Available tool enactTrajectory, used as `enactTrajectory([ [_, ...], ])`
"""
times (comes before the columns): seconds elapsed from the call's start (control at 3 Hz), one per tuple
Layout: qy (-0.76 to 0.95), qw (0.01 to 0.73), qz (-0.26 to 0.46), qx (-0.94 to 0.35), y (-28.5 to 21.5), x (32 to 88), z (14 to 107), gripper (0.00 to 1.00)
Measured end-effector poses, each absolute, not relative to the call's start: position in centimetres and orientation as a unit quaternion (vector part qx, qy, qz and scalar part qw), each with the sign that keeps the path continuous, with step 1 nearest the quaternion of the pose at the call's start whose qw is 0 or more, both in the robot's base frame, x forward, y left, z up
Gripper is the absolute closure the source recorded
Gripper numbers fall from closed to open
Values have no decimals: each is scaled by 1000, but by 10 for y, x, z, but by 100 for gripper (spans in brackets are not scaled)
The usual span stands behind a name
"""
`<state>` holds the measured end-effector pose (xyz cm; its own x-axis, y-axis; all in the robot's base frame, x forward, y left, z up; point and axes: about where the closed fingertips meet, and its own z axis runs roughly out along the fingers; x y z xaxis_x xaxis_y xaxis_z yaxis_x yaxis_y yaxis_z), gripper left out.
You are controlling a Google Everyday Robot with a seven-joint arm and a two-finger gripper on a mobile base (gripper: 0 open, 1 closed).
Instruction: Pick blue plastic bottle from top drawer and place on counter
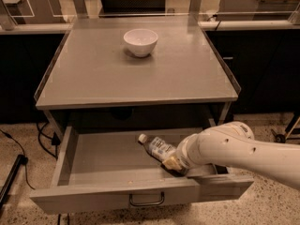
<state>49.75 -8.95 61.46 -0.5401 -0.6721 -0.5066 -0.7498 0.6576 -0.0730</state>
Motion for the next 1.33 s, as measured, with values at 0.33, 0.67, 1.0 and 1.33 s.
enactTrajectory([
  [0.33,869,257,80,-416,-91,491,628,100],
  [0.67,850,260,105,-447,-94,477,663,100],
  [1.0,827,263,148,-475,-92,471,699,100],
  [1.33,802,242,152,-524,-93,457,705,100],
])
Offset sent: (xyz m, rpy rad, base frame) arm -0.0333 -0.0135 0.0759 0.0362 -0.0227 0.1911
